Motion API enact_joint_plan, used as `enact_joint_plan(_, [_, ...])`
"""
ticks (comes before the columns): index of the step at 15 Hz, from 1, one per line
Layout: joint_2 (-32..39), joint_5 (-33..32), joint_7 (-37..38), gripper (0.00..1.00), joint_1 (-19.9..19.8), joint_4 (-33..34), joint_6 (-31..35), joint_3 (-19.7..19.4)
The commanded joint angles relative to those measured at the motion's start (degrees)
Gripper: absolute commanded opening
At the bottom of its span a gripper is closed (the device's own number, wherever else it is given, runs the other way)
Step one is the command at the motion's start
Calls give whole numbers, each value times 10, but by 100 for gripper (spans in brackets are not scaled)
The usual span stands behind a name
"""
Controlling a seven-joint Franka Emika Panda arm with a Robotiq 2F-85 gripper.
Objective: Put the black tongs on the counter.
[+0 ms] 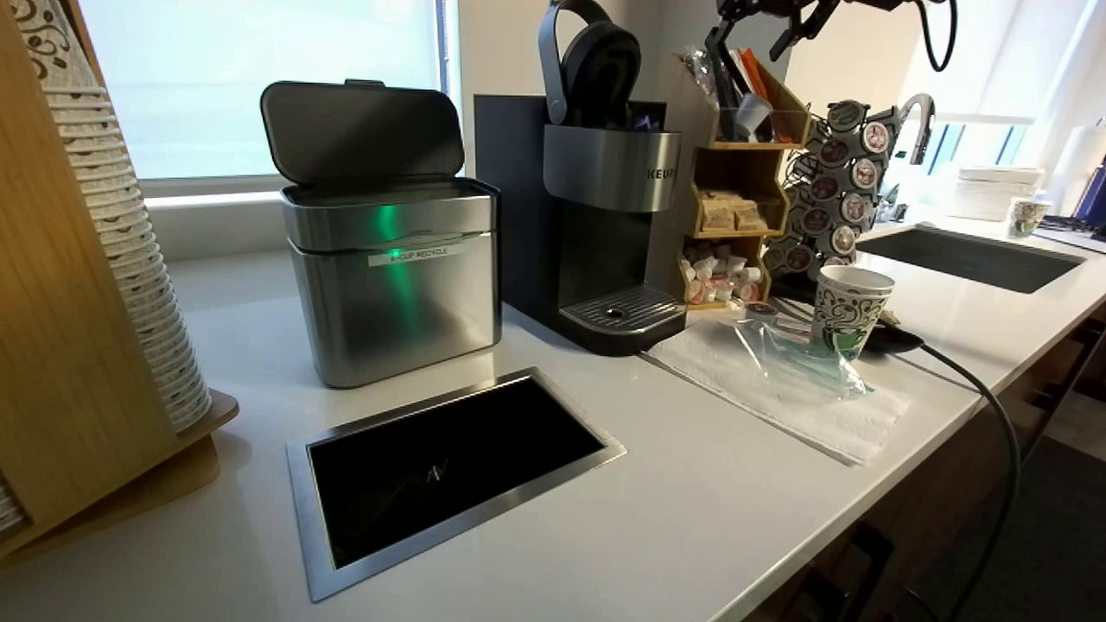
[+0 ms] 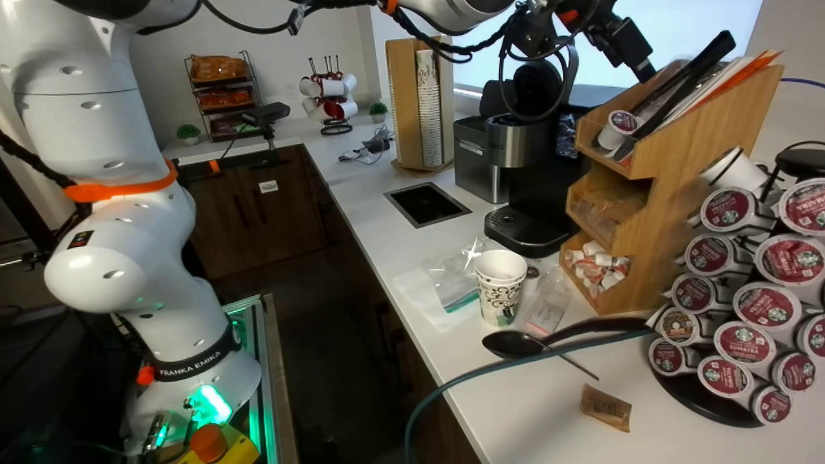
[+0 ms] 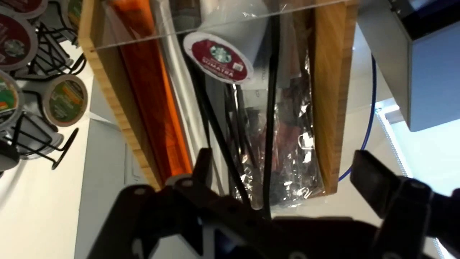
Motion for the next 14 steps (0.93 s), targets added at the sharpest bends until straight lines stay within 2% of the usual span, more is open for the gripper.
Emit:
enact_joint_plan(1, [37,54,-11,92,12,38,-1,-12])
enact_joint_plan(2, [42,64,-11,85,13,44,-2,-14])
enact_joint_plan(4, [54,81,-12,77,13,56,-5,-16])
enact_joint_plan(7, [69,92,-13,49,15,71,-8,-19])
enact_joint_plan(8, [73,93,-13,43,16,75,-8,-20])
enact_joint_plan(10, [80,93,-13,38,18,82,-12,-21])
enact_joint_plan(12, [85,89,-11,44,20,87,-16,-24])
enact_joint_plan(14, [88,85,-9,42,23,89,-20,-27])
